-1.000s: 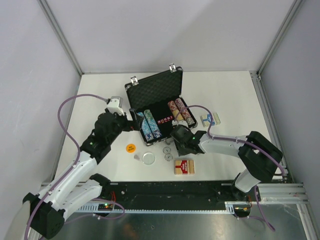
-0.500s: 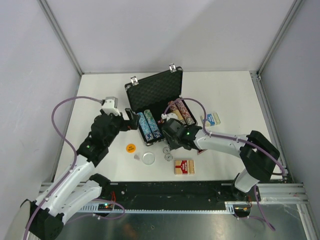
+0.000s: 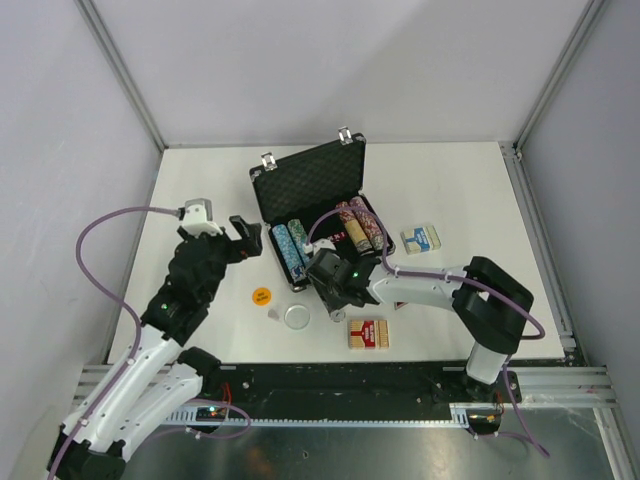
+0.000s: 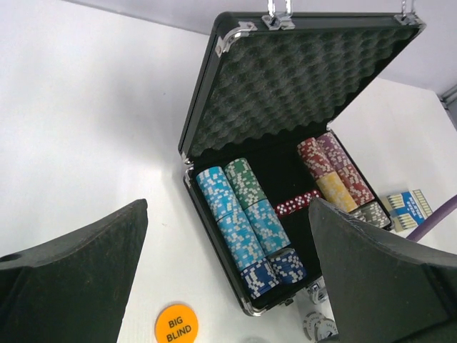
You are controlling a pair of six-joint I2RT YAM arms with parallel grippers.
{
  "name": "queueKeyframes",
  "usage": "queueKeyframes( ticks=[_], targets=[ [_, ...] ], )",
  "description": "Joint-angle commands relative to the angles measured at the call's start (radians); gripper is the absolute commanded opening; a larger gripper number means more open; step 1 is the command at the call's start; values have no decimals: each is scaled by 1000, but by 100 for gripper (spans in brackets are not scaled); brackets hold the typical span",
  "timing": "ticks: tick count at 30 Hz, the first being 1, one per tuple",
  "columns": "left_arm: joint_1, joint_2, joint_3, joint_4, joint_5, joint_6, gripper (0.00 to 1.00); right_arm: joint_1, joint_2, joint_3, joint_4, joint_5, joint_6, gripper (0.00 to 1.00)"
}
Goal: Pack up texas hold em set
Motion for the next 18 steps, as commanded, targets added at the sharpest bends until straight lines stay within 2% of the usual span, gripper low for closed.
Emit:
queueKeyframes(
  ticks=[1,8,18],
  targets=[
    [6,-2,-18,-13,-43,-22,100,4,14,47,-6,8,-5,39],
    [7,17,-16,-16,-37,-10,100,0,58,72,-5,21,-42,44],
    [7,-4,-26,-19,-55,-6,100,-3,86,84,-13,14,-42,45]
  ],
)
